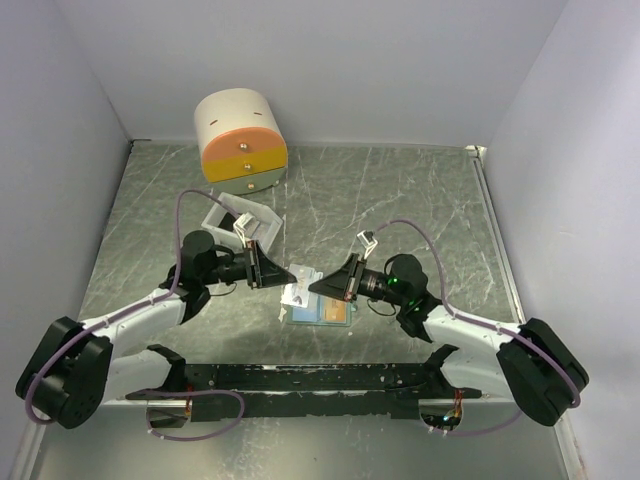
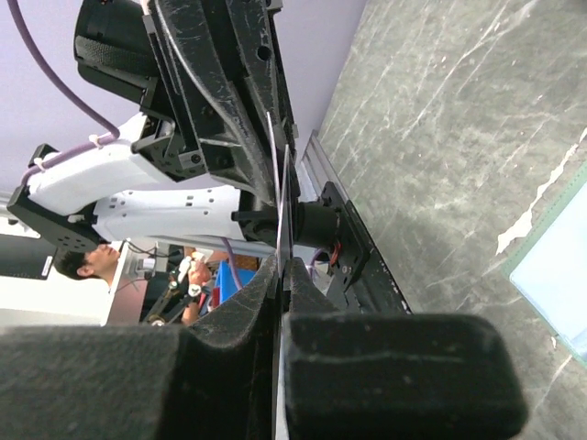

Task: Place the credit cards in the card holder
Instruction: Adjust the credit card, then insert the credit card into the card holder.

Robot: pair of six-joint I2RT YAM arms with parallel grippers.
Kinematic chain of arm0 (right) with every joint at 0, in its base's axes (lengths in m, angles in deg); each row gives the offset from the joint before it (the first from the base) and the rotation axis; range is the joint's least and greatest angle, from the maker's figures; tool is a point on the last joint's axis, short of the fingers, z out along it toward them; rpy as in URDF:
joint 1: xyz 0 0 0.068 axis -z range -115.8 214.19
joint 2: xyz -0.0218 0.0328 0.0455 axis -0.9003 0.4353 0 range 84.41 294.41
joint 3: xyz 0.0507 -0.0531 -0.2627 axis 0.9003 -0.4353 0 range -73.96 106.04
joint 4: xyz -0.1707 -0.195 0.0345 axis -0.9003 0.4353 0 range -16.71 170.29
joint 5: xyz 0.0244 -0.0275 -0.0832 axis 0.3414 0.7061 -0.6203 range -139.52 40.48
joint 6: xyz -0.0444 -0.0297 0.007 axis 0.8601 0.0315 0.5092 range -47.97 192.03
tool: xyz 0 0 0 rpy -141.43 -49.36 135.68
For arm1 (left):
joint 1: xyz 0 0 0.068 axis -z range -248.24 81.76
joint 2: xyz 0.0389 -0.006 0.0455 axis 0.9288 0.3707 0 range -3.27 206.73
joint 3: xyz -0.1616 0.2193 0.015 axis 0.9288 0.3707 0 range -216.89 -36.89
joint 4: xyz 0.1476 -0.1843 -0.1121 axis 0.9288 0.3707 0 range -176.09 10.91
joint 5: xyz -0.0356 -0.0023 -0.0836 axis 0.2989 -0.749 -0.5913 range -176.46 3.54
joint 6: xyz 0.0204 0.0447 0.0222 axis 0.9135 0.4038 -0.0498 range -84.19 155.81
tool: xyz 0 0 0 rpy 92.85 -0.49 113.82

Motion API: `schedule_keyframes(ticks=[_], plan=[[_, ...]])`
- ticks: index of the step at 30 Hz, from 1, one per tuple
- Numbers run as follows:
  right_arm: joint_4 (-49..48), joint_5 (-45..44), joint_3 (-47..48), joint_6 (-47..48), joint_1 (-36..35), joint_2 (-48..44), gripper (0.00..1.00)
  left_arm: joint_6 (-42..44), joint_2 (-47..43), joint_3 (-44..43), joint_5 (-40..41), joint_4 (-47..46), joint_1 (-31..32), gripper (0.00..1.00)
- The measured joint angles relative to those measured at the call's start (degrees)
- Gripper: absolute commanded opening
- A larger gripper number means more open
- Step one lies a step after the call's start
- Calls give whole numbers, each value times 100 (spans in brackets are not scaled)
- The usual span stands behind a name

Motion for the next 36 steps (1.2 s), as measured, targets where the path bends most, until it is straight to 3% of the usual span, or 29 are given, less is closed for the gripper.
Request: schedule_keyframes(ticks=[7, 20, 26, 36], plan=[[136, -37, -90, 98, -13, -94, 0, 55, -76, 66, -35, 33, 7, 7], [2326, -608, -140, 1106, 35, -531, 0, 1757, -929, -883, 1241, 2826, -4, 7], [3080, -1080, 140, 1593, 83, -142, 0, 1996, -282, -988, 1513, 3589, -4, 7], [3224, -1311, 601, 1982, 205, 879, 0, 1725, 748, -612, 1493, 3508, 2, 7]])
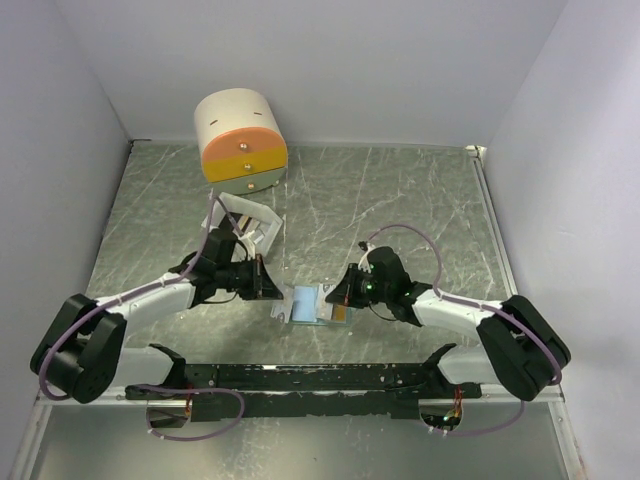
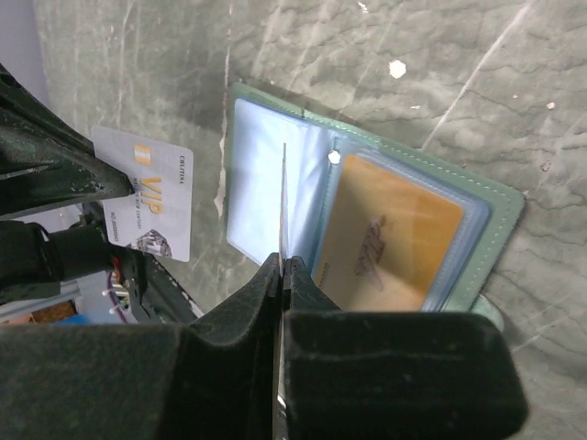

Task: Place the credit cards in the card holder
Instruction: Insert the credit card into the card holder.

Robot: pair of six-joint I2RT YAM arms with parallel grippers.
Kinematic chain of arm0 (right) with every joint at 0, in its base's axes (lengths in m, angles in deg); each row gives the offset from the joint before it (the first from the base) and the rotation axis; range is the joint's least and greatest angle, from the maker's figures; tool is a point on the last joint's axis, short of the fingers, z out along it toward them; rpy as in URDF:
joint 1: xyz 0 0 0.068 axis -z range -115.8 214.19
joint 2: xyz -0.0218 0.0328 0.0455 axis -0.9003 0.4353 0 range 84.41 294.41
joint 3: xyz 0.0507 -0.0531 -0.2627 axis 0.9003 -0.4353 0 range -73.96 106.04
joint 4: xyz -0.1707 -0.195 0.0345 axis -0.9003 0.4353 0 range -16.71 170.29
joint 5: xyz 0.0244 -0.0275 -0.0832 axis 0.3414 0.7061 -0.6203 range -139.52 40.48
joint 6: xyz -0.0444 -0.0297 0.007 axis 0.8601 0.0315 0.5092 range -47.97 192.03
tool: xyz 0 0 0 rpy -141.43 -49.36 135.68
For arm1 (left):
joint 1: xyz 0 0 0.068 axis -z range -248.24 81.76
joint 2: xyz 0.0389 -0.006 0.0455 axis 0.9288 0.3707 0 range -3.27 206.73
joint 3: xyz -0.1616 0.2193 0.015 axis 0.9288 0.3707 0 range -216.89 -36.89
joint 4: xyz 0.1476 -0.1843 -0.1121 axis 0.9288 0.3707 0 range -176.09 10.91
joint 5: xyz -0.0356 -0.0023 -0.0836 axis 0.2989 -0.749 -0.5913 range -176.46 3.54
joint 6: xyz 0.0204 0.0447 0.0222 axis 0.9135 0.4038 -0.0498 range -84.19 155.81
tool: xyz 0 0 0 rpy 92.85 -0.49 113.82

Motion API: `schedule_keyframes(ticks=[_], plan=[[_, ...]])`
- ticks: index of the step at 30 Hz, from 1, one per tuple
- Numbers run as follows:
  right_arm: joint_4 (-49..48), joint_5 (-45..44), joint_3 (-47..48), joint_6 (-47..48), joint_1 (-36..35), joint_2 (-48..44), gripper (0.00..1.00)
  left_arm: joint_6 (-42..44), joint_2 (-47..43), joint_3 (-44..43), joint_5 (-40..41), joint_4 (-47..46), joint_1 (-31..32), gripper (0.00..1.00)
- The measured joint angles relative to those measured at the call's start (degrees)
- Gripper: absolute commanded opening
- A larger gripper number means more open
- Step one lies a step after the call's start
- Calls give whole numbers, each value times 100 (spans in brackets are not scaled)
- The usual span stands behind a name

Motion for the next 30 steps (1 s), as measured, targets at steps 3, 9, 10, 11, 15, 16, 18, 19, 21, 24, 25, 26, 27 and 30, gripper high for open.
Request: schedule_keyframes(ticks=[3, 9, 10, 11, 15, 16, 18, 19, 21, 24, 25, 26, 27, 30], plan=[[-4, -2, 20, 48, 37, 125, 0, 2, 177, 4, 28, 0, 33, 7], [-111, 9, 20, 63, 105, 238, 0, -22, 503, 50, 44, -125, 79, 7], [-146, 15, 20, 63, 116, 254, 0, -37, 562, 55, 44, -142, 87, 7], [-201, 26, 20, 61, 127, 284, 0, -48, 623, 55, 44, -168, 101, 7], [-385, 103, 20, 59, 166, 463, 0, -79, 857, 55, 52, -243, 168, 7], [-411, 120, 20, 59, 175, 492, 0, -83, 887, 52, 52, -249, 190, 7], [-481, 164, 20, 57, 195, 549, 0, -85, 916, 48, 59, -262, 229, 7], [-520, 184, 20, 59, 205, 584, 0, -85, 929, 44, 70, -267, 254, 7], [-577, 221, 20, 59, 225, 640, 1, -83, 964, 20, 92, -264, 302, 7], [-667, 291, 4, 55, 273, 713, 4, -76, 988, -17, 136, -240, 358, 7], [-697, 306, -13, 55, 282, 730, 5, -74, 988, -28, 146, -232, 372, 7], [-717, 315, -20, 50, 291, 748, 5, -74, 988, -44, 160, -221, 382, 7], [-730, 337, -28, 50, 302, 769, 5, -74, 988, -52, 175, -208, 389, 7], [-730, 422, -35, 52, 317, 837, 9, -72, 968, -66, 227, -153, 398, 7]])
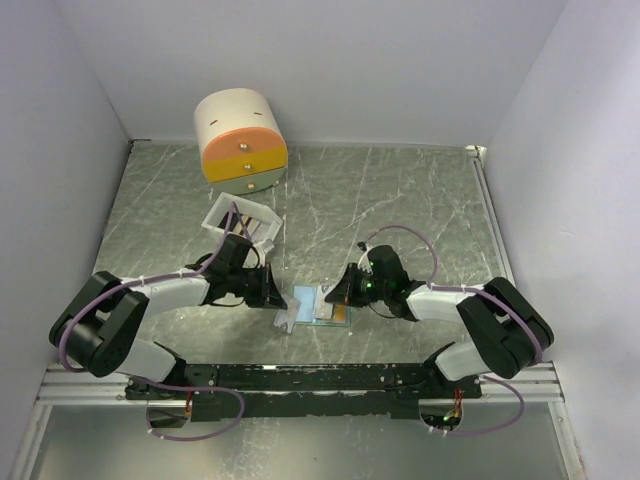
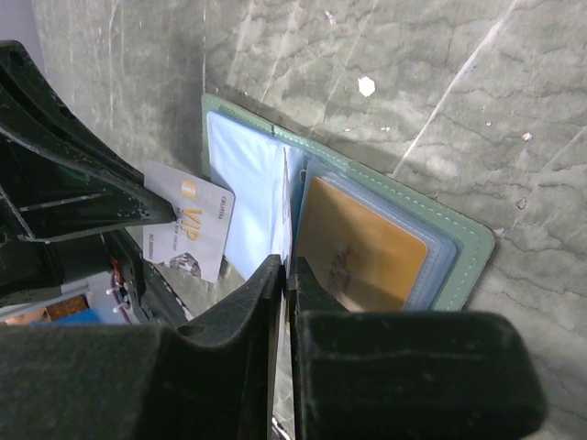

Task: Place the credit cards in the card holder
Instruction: Insert the credit card into the card holder.

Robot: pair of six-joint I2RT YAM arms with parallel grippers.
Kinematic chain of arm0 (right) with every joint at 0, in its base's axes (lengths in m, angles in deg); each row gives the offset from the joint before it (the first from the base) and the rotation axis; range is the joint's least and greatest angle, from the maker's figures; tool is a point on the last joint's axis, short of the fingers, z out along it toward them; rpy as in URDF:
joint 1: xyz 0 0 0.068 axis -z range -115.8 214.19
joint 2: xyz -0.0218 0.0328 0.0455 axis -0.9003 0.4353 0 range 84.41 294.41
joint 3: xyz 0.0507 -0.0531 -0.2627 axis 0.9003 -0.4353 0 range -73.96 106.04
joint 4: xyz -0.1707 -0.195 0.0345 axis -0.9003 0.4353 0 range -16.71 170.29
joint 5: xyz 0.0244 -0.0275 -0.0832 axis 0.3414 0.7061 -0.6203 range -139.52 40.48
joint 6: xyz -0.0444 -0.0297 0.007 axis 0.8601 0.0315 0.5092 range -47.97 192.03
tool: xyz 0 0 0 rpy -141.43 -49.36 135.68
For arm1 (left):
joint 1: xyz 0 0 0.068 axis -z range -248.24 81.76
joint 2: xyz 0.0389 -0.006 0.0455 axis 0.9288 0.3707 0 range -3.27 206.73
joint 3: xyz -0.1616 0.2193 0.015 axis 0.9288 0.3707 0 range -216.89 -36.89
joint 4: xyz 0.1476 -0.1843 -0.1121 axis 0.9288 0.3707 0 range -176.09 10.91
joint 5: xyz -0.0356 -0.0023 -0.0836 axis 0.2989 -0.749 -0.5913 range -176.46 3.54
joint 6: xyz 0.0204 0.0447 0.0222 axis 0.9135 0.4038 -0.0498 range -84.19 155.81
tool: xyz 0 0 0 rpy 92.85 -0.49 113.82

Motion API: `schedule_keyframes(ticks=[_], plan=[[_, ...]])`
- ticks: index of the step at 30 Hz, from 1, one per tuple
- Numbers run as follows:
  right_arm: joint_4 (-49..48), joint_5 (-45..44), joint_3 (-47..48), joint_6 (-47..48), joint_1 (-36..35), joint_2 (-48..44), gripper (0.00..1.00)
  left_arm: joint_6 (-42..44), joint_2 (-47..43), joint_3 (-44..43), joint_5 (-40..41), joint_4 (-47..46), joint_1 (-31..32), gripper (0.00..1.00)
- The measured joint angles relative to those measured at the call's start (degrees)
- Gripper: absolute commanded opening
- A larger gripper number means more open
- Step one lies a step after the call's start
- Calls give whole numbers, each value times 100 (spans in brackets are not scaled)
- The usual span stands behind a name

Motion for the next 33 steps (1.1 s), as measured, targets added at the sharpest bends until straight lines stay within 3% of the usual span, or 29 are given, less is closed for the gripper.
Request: schedule_keyframes(ticks=[16, 33], plan=[[-111, 417, -15, -42, 4, 321, 11, 170, -494, -114, 898, 699, 11, 7], [-280, 479, 31, -81, 9, 514, 10, 166, -431, -114, 804, 610, 9, 7]])
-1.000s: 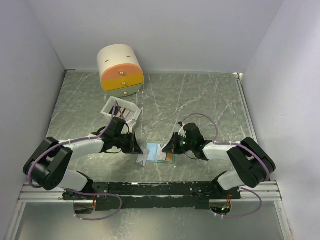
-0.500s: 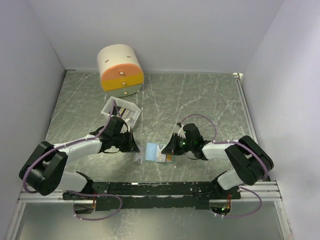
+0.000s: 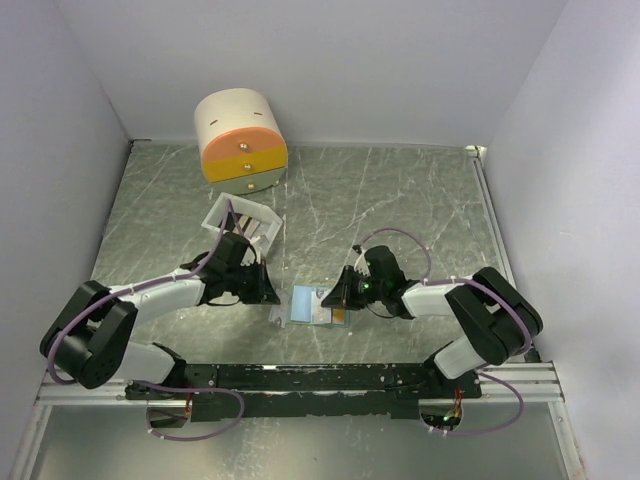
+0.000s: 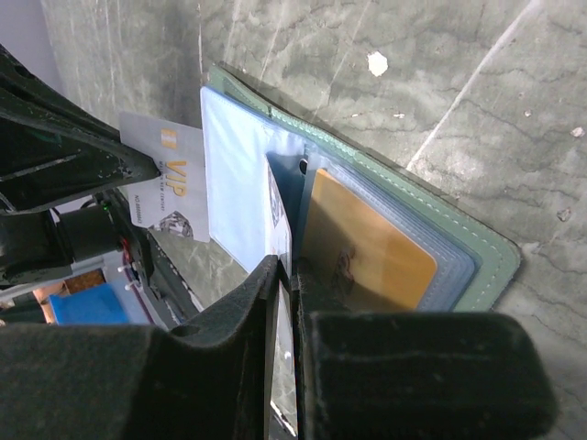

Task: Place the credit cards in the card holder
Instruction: Insert the credit card into the card holder.

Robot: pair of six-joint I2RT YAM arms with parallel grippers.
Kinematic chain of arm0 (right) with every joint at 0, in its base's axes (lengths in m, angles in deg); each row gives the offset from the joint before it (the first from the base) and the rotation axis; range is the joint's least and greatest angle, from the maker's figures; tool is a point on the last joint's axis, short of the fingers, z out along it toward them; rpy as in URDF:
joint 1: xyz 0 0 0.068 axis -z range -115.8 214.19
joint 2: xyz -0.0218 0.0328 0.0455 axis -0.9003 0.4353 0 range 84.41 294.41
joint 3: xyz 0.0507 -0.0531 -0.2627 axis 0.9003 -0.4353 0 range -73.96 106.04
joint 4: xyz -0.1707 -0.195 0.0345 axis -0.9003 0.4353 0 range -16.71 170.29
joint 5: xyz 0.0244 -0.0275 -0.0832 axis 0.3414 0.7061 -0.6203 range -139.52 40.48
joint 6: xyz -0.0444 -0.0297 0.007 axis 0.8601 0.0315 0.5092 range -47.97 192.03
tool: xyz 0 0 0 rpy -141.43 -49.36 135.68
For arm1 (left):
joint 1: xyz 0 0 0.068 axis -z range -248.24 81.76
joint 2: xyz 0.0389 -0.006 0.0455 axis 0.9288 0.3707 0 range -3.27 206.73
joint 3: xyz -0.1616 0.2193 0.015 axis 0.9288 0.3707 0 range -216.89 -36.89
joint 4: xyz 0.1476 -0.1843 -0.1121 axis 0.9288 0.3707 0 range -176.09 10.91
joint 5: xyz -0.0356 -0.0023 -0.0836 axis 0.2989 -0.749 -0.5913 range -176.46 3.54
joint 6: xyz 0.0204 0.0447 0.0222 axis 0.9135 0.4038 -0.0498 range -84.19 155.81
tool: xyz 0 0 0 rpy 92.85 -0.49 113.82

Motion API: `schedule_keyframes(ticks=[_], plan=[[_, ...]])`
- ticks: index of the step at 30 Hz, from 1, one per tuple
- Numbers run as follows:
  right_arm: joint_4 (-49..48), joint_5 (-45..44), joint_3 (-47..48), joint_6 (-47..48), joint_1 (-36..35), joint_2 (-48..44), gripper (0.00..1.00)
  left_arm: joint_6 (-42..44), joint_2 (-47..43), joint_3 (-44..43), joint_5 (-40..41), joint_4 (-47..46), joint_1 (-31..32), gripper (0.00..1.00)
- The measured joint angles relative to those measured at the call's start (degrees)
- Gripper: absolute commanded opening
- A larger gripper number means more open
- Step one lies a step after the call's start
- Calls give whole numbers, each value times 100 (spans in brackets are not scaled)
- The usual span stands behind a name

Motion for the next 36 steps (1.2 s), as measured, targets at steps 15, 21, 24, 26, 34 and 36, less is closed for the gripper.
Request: schedule_keyframes(ticks=[15, 21, 24, 26, 34, 36], plan=[[-17, 0, 72, -59, 26, 81, 7, -68, 55, 39, -46, -133, 0, 7], [-66, 2, 72, -96, 39, 85, 6, -114, 55, 125, -52, -258, 0, 7], [-85, 9, 72, -129, 63, 85, 6, -162, 55, 181, -63, -361, 2, 7], [-116, 15, 72, -157, 76, 87, 6, -201, 52, 219, -63, -413, 2, 7], [-352, 33, 66, -304, 96, 173, 6, -295, 22, 297, -63, -542, 33, 7], [-372, 28, 66, -326, 98, 192, 9, -319, 22, 299, -63, -560, 50, 7]])
